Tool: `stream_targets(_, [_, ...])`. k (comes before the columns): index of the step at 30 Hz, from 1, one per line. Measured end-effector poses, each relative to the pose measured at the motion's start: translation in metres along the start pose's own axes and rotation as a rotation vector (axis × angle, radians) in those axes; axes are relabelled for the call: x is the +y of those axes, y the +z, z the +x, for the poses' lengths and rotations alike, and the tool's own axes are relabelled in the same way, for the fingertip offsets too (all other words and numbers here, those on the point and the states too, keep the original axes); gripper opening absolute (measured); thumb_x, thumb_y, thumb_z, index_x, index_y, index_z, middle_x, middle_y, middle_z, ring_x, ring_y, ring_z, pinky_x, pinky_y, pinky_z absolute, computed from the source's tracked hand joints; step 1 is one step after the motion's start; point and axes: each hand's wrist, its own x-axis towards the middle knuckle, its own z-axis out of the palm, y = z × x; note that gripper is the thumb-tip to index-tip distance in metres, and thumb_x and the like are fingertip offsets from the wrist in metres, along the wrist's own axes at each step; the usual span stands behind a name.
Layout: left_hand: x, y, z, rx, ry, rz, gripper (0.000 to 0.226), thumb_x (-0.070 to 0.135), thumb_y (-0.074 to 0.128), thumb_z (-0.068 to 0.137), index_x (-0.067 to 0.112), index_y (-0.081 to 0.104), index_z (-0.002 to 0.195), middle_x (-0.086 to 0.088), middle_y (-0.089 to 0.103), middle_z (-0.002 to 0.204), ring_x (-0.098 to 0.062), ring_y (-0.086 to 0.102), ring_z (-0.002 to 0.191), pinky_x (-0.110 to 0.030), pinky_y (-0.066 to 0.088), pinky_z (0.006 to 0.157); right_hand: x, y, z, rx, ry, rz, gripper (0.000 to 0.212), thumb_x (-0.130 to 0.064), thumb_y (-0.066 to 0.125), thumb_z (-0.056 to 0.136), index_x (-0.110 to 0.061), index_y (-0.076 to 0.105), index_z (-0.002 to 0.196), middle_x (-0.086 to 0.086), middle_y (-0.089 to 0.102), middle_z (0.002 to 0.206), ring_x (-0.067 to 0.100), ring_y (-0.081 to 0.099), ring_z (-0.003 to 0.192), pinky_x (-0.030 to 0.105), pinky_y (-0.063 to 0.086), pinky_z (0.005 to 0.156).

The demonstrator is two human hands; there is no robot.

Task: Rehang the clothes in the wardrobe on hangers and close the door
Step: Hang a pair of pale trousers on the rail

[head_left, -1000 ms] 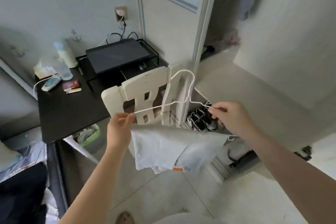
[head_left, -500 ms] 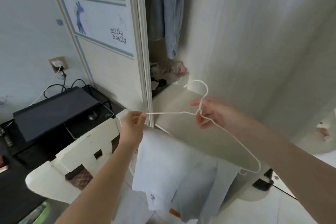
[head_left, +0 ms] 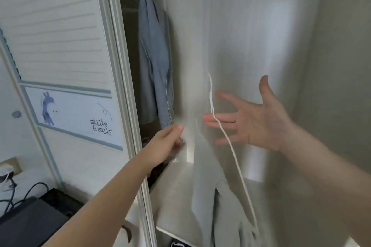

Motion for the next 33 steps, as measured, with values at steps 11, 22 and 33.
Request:
stream_targets(11, [0.14, -0.072, 0.065, -0.199, 0.197, 0.074, 0.071, 0.084, 0.034, 0.074, 0.041, 0.06, 0.124, 0.015, 0.072, 0.115, -0.004, 0.068, 0.105, -0.032, 0.049, 0.097, -0.149, -0.019, 0.098, -0.032, -0.161, -0.094, 0.11, -0.101, 0.04, 0.056, -0.037, 0.046, 0.145, 0.025, 0.044, 0.148, 0.043, 0.039, 0.139, 0.081, 0.024, 0.1])
stream_targets(22, [0.232, -0.12, 0.175, 0.363, 0.548, 0.687, 0.027, 0.047, 0.053, 0.098, 0.026, 0.057, 0.115, 0.013, 0.063, 0.077, 0.003, 0.059, 0.068, -0.012, 0.04, 0.057, -0.295, -0.046, 0.225, -0.146, -0.282, -0.26, 0.114, -0.101, 0.037, 0.054, -0.037, 0.04, 0.148, 0.028, 0.049, 0.143, 0.041, 0.036, 0.141, 0.082, 0.019, 0.101])
stream_targets(33, [0.311, -0.161, 0.261, 0.635, 0.471, 1.084, 0.058, 0.058, 0.053, 0.093, 0.02, 0.046, 0.137, 0.0, 0.064, 0.122, -0.023, 0.055, 0.118, -0.041, 0.047, 0.101, -0.408, -0.038, 0.339, -0.242, -0.389, -0.357, 0.118, -0.103, 0.031, 0.053, -0.033, 0.042, 0.147, 0.03, 0.054, 0.136, 0.038, 0.044, 0.135, 0.081, 0.021, 0.1])
